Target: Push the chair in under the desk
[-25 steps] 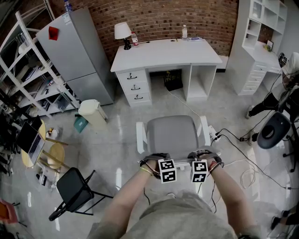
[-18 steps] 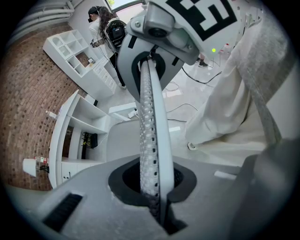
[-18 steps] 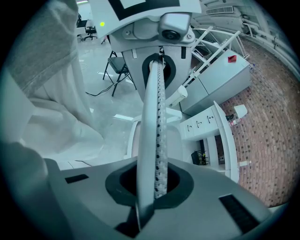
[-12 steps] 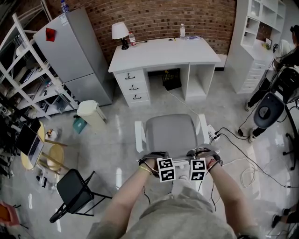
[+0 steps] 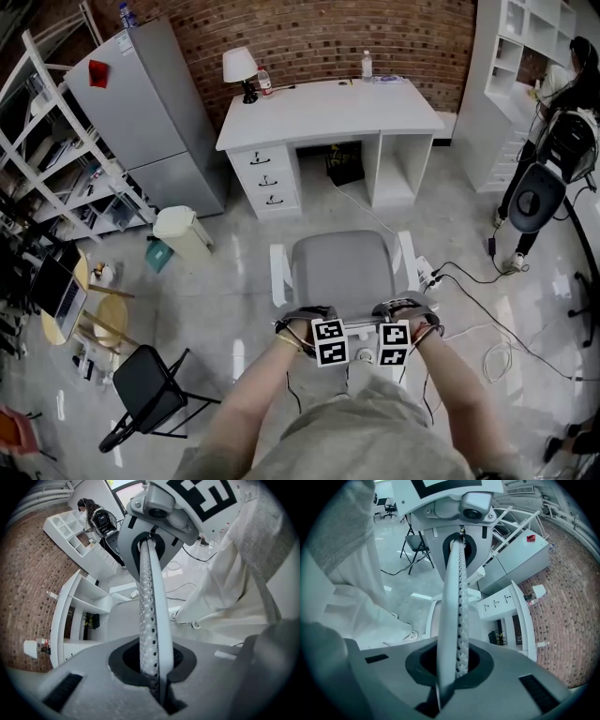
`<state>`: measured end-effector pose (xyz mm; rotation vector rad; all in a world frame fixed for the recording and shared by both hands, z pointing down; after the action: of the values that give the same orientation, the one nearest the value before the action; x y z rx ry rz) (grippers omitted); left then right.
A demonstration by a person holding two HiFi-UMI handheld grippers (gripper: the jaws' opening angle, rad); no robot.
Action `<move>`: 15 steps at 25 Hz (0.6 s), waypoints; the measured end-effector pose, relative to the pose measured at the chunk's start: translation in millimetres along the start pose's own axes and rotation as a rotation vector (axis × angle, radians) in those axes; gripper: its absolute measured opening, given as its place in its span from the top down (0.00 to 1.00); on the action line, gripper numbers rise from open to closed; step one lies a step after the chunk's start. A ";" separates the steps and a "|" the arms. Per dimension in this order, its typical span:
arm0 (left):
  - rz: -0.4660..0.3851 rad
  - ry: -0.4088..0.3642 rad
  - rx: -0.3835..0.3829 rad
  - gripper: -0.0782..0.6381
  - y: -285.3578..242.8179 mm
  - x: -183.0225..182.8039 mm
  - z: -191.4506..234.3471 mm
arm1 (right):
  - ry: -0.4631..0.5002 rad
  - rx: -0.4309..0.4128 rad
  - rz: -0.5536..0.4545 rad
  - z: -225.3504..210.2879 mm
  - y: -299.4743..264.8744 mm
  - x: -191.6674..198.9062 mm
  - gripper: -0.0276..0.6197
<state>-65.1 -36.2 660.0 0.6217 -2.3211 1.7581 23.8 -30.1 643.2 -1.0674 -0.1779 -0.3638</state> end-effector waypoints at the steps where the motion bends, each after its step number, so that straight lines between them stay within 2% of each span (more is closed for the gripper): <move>1: 0.000 0.000 -0.001 0.86 -0.6 0.4 3.3 | 0.002 0.001 0.001 -3.1 -1.0 1.1 0.93; 15: 0.003 -0.007 0.011 0.86 -4.5 15.0 39.0 | 0.004 0.011 0.000 -35.3 -18.0 1.5 0.93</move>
<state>-72.1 -77.6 658.1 0.6276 -2.3195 1.7738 17.3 -69.2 641.7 -1.0557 -0.1762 -0.3643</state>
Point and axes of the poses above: the fingertips, and each gripper's own axes: y backward along the fingers, z to its left, x out of its underside, the point moved 3 cm from there along y, backward along the fingers, and after that the axes turned 11 degrees about -z, right-handed, at the moved point
